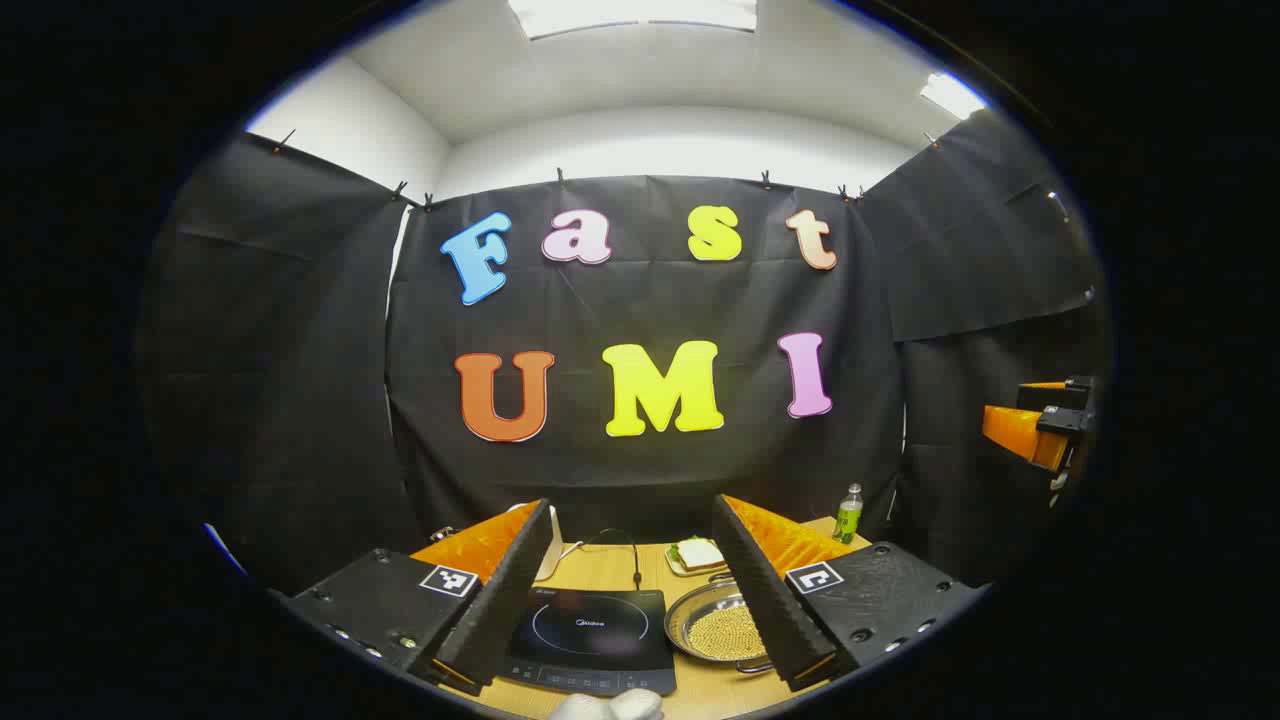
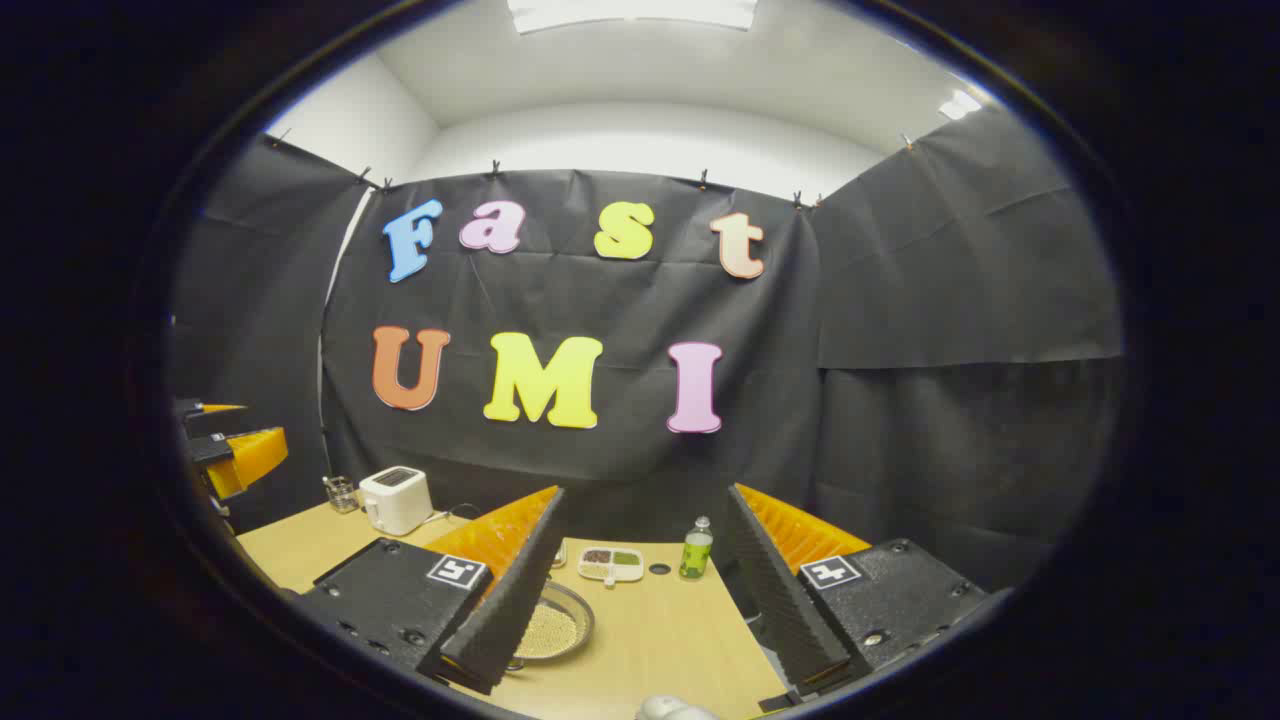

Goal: First push the handle of the pot to place it horizontally, then grasp the pot with both hands and set it on the induction cooktop.

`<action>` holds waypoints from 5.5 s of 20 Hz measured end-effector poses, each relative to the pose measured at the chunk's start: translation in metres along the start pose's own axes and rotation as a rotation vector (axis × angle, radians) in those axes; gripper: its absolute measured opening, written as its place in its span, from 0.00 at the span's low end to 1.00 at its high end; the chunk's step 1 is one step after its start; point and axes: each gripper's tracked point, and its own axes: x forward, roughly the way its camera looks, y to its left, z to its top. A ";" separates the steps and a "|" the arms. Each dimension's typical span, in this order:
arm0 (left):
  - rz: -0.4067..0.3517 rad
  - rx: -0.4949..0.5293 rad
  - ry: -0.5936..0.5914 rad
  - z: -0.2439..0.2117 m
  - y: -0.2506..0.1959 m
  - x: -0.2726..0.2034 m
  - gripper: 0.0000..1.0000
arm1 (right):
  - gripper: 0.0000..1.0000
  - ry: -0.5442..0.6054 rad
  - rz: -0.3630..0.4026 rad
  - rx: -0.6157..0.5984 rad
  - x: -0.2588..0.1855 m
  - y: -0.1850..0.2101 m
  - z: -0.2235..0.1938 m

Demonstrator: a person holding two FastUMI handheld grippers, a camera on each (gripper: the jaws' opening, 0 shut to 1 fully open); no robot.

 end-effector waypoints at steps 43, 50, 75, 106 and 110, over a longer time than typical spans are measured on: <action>0.200 -0.042 0.127 -0.081 0.080 -0.019 0.96 | 0.04 0.913 0.609 -0.007 0.034 0.252 -0.322; 0.213 -0.039 0.147 -0.088 0.088 -0.016 0.96 | 0.04 1.022 0.557 -0.026 0.037 0.260 -0.383; 0.163 -0.036 0.179 -0.095 0.074 -0.004 0.96 | 0.04 1.086 0.395 0.050 0.057 0.188 -0.414; 0.135 -0.015 0.197 -0.094 0.036 0.041 0.96 | 0.04 1.079 0.270 -0.128 0.128 0.047 -0.426; 0.144 -0.010 0.205 -0.098 0.033 0.045 0.96 | 0.00 1.080 0.281 -0.155 0.141 0.032 -0.425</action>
